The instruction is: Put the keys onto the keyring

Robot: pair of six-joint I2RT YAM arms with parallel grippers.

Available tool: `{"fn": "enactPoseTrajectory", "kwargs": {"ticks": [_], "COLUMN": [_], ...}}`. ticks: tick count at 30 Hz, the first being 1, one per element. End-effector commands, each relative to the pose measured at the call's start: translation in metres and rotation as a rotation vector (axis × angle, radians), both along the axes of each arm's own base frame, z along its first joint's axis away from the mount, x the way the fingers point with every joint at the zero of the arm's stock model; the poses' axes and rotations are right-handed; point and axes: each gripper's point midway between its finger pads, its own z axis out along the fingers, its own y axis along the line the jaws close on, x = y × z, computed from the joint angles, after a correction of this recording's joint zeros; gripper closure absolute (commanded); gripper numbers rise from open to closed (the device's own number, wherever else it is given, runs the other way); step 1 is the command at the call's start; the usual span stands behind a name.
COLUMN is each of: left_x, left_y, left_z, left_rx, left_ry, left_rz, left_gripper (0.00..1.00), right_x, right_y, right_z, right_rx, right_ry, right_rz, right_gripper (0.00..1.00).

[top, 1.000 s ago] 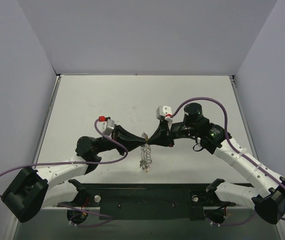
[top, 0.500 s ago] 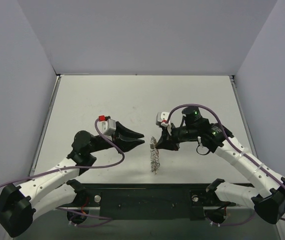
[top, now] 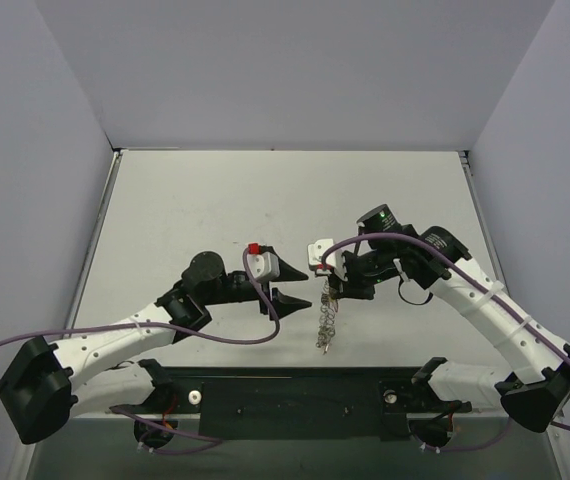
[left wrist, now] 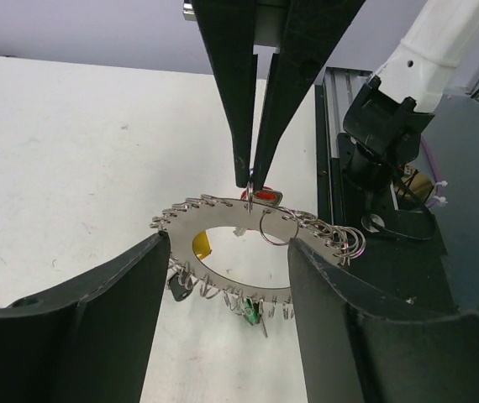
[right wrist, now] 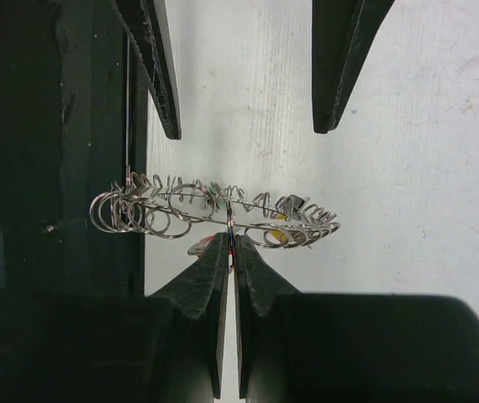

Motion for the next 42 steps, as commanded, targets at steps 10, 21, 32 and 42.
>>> {"fn": "enactPoseTrajectory", "kwargs": {"ticks": [10,21,32,42], "left_x": [-0.003,-0.009,-0.008,-0.014], "left_y": [-0.028,-0.042,-0.047,-0.045], "left_z": [0.037,0.031,0.023,0.022], "left_rx": [-0.112,-0.131,-0.104,-0.097], "left_ry": [-0.124,-0.092,-0.089,-0.082], "left_rz": [-0.037,-0.069,-0.06,-0.089], "left_gripper": [0.5,0.53,0.66,1.0], "right_x": [-0.003,0.001,0.0,-0.002], "right_y": [0.0,0.004,0.007,0.011], "right_z": [0.006,0.01,0.01,0.015], "right_rx": [-0.012,0.023,0.048,0.111], "right_ry": [0.014,0.037,0.061,0.108], "right_rz": [0.017,-0.023,-0.041,-0.079], "right_gripper": [1.0,1.0,1.0,1.0]}}
